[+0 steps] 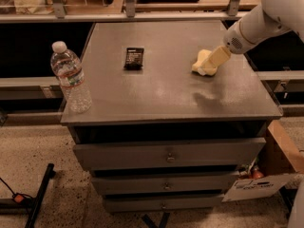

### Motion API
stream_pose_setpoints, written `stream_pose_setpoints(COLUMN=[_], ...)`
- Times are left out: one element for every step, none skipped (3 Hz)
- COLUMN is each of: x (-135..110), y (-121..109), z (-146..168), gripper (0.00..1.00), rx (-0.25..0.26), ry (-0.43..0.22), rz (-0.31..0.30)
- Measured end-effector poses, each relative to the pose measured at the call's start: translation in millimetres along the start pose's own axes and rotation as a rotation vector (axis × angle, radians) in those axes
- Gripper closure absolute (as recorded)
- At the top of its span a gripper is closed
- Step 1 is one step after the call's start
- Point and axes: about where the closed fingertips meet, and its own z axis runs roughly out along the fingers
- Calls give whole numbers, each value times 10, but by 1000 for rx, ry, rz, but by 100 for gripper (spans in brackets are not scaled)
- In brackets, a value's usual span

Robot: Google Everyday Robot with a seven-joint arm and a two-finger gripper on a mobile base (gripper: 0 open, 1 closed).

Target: Move sponge near rxbar chocolate

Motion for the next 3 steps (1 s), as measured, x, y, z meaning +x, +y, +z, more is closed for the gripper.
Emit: stream_pose_setpoints(x=[27, 26, 35], y=[-36, -33, -26], z=[210, 385, 501], gripper=[0, 16, 40], rx=[-10, -26, -46], ry=[-26, -35, -30], rz=[33, 53, 67])
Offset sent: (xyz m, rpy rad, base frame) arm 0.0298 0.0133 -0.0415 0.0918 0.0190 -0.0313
